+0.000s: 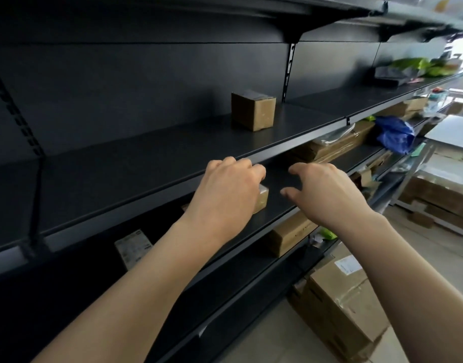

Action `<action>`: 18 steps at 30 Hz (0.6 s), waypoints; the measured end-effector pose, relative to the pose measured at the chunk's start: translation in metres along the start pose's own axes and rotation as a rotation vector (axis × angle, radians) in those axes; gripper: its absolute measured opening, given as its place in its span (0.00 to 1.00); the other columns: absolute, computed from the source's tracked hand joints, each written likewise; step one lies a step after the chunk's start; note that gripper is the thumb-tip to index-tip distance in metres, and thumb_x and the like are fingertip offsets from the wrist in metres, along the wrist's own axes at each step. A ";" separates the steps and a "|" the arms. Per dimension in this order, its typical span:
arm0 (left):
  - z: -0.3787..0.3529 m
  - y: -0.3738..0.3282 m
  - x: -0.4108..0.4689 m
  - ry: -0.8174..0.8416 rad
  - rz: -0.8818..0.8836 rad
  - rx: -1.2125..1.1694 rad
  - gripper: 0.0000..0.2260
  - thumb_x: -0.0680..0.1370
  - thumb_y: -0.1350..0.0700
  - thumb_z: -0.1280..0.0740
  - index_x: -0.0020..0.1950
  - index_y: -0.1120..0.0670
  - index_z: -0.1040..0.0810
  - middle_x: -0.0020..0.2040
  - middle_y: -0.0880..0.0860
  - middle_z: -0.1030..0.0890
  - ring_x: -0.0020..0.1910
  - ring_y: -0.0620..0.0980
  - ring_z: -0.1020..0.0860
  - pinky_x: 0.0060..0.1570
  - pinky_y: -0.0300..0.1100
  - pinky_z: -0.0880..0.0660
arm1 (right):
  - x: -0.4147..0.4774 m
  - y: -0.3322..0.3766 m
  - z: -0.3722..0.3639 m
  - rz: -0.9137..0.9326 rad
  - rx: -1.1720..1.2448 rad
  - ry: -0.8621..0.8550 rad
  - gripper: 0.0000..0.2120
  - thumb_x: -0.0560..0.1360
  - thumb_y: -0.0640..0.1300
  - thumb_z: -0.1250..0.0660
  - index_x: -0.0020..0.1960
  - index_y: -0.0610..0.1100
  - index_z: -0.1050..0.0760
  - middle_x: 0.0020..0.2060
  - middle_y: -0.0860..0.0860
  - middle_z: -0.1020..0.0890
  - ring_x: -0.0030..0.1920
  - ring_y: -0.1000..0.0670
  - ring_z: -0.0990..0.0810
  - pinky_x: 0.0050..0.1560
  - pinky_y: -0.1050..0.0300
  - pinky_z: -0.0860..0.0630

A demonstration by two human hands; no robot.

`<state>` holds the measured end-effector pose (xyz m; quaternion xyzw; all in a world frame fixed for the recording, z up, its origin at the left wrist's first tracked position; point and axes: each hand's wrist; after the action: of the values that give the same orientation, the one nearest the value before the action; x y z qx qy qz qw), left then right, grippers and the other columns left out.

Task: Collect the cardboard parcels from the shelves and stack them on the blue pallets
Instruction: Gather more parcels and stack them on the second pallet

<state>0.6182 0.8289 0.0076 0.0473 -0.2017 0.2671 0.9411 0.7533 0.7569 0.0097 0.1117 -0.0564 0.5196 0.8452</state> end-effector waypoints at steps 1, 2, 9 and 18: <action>-0.005 -0.006 0.012 0.000 0.014 0.009 0.13 0.78 0.55 0.36 0.62 0.49 0.29 0.57 0.48 0.24 0.57 0.48 0.28 0.59 0.45 0.33 | 0.010 -0.010 0.001 0.019 0.005 -0.001 0.19 0.77 0.52 0.36 0.65 0.45 0.29 0.55 0.46 0.21 0.57 0.46 0.23 0.51 0.54 0.26; -0.010 -0.011 0.023 -0.002 0.031 0.013 0.13 0.78 0.55 0.37 0.62 0.49 0.28 0.57 0.48 0.24 0.57 0.48 0.28 0.59 0.45 0.33 | 0.020 -0.020 0.001 0.037 0.013 0.002 0.19 0.77 0.52 0.36 0.65 0.45 0.29 0.56 0.46 0.21 0.57 0.46 0.23 0.51 0.54 0.26; -0.029 -0.021 0.076 -0.010 0.147 0.045 0.12 0.79 0.54 0.41 0.63 0.49 0.29 0.57 0.48 0.24 0.57 0.48 0.29 0.60 0.45 0.35 | 0.088 -0.057 -0.002 0.147 0.057 0.009 0.21 0.77 0.54 0.37 0.66 0.44 0.30 0.56 0.45 0.21 0.56 0.45 0.23 0.50 0.54 0.25; -0.052 0.017 0.140 -0.037 0.239 0.067 0.11 0.79 0.52 0.41 0.61 0.49 0.28 0.57 0.48 0.24 0.57 0.48 0.28 0.58 0.44 0.34 | 0.198 -0.060 -0.028 0.148 0.162 -0.095 0.31 0.75 0.57 0.35 0.70 0.42 0.38 0.63 0.41 0.27 0.63 0.41 0.29 0.57 0.48 0.28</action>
<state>0.7365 0.9212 0.0159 0.0594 -0.2143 0.3831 0.8966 0.8959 0.9087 0.0168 0.1998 -0.0625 0.5776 0.7890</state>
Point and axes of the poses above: each hand's wrist, its own x-axis towards the middle knuckle, its own z-axis out of the back of the hand, y = z × x
